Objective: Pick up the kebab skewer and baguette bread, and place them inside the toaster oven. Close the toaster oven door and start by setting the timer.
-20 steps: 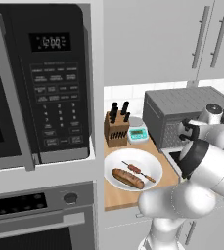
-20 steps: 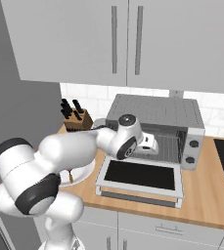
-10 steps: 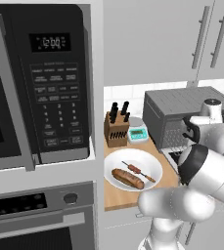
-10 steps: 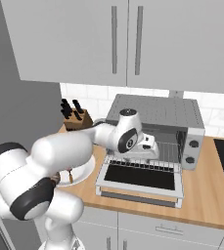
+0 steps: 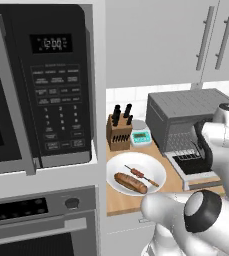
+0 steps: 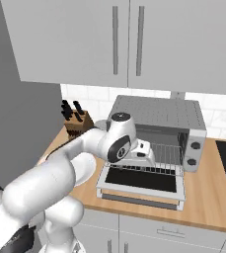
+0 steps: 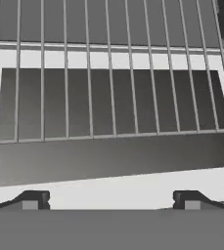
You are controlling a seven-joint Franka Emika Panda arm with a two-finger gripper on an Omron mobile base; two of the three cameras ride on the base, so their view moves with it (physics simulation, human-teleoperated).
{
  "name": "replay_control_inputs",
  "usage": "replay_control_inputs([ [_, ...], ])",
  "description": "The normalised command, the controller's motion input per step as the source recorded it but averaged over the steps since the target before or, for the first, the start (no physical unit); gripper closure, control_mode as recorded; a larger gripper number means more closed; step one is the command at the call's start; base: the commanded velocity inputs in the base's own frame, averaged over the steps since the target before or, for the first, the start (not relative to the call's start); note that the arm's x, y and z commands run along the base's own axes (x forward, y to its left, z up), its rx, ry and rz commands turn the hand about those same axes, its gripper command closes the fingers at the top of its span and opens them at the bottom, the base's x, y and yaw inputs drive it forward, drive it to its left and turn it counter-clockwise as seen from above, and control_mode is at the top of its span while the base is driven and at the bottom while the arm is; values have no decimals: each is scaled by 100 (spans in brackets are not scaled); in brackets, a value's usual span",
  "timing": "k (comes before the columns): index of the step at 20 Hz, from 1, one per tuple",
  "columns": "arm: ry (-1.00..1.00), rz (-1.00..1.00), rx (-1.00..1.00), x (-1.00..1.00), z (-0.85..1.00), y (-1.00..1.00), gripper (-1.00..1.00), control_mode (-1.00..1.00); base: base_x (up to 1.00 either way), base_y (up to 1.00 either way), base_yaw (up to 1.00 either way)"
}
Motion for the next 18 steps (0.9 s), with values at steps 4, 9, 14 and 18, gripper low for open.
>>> replay_control_inputs([
  [4,-5,4,1,-15,25,97,-100,-100,0,0,0],
  [9,-1,16,5,-10,13,84,-100,-100,0,0,0],
  [14,9,25,3,-1,0,98,-100,-100,0,0,0],
  [18,20,31,5,25,0,100,-100,-100,0,0,0],
])
